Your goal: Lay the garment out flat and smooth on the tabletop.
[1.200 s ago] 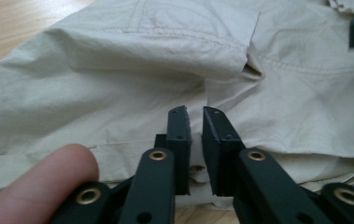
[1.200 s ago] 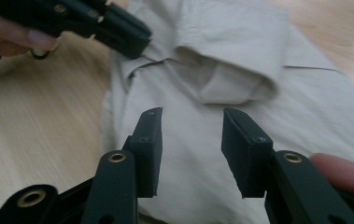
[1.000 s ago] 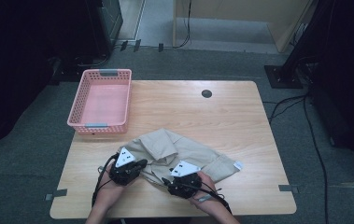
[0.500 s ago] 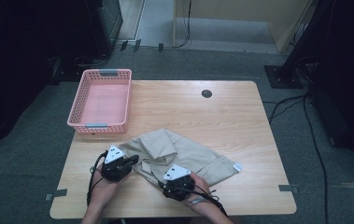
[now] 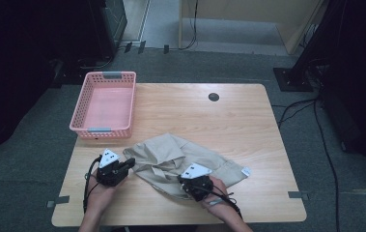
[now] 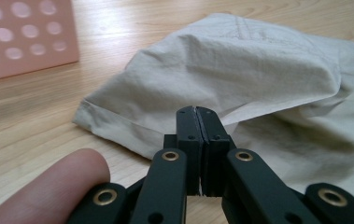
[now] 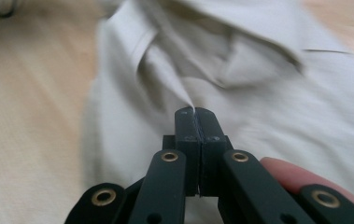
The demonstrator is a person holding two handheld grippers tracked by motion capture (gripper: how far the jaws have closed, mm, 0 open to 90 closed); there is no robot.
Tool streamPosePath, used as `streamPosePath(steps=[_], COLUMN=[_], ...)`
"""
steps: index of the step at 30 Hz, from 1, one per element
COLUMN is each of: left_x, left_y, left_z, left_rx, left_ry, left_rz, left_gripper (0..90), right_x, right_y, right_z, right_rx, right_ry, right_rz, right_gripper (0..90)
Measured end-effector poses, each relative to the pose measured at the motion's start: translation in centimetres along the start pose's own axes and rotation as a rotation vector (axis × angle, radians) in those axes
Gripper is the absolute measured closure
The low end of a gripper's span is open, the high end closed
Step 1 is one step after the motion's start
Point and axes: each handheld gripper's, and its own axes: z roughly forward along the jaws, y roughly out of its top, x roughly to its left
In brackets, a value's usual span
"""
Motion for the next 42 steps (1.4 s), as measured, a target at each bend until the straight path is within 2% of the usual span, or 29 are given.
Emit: streamPosePath(steps=[2,9,15,19,22,25,30,34,36,37,39,40,42], left_x=[0.2,2.2,3.0,3.2,3.1,2.8,2.6,2.6,2.3,2.1,1.6,1.2,0.2], left_y=[0.0,-0.5,-1.1,-1.3,-1.4,-1.4,-1.2,-1.2,-1.2,-1.1,-0.8,-0.5,0.0], left_z=[-0.1,-0.8,-0.6,-0.4,-0.2,0.0,-0.3,-0.5,-0.5,-0.5,-0.6,-0.8,-1.0], left_rx=[-0.002,0.007,0.039,0.07,0.094,0.116,0.138,0.142,0.125,0.113,0.069,0.039,-0.008], left_ry=[0.007,0.076,0.115,0.111,0.095,0.078,0.04,0.019,0.015,0.014,-0.001,-0.02,-0.092], left_rz=[-0.005,-0.025,-0.032,-0.03,-0.008,0.018,0.043,0.054,0.061,0.067,0.076,0.081,0.107], left_gripper=[89.4,89.7,90.0,90.0,90.0,90.0,90.0,90.0,89.2,84.7,69.8,63.8,56.7], right_x=[-1.4,-6.5,-10.2,-11.9,-12.8,-13.4,-14.2,-14.6,-14.6,-14.6,-14.5,-14.5,-14.6], right_y=[0.0,-0.8,-2.3,-3.2,-3.8,-4.2,-4.4,-4.5,-4.5,-4.5,-4.5,-4.5,-4.5], right_z=[-0.9,-3.6,-4.5,-4.6,-4.7,-4.7,-5.6,-6.2,-6.2,-6.2,-6.1,-6.1,-6.1], right_rx=[-0.019,-0.059,-0.056,-0.049,-0.042,-0.036,-0.061,-0.079,-0.081,-0.08,-0.083,-0.086,-0.088], right_ry=[-0.015,-0.117,-0.189,-0.221,-0.245,-0.275,-0.292,-0.299,-0.3,-0.302,-0.307,-0.305,-0.303], right_rz=[0.032,0.141,0.236,0.283,0.308,0.311,0.336,0.343,0.347,0.345,0.347,0.346,0.346], right_gripper=[90.0,90.0,90.0,90.0,90.0,90.0,90.0,90.0,90.0,90.0,90.0,90.0,90.0])
